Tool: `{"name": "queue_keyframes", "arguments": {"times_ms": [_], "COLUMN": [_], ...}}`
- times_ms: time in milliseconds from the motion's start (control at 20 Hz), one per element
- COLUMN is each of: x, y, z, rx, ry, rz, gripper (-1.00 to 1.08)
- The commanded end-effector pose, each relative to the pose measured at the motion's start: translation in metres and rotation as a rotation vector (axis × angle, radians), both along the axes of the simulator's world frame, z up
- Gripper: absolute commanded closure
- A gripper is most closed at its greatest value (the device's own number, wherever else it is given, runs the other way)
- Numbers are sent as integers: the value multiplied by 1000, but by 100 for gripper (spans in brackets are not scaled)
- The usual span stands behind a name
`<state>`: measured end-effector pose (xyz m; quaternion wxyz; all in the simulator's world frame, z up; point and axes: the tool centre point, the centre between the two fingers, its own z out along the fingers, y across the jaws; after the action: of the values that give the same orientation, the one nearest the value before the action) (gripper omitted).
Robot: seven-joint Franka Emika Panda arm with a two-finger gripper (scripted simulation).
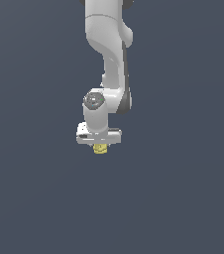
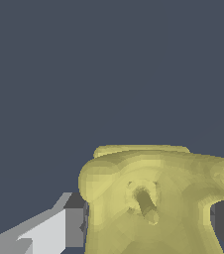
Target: Pick up the object and move it to a goal position.
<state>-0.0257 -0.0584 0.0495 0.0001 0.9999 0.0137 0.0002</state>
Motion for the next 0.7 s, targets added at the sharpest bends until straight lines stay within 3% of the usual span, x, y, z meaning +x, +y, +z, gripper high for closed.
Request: {"name": "queue_keyframes", "arguments": {"times_ms": [0, 650], "x": [7, 69], "y": [4, 39], "z": [8, 80], "rx": [0, 0], "ry": [-1, 0], "rz": [0, 0], "gripper": [108, 108]}}
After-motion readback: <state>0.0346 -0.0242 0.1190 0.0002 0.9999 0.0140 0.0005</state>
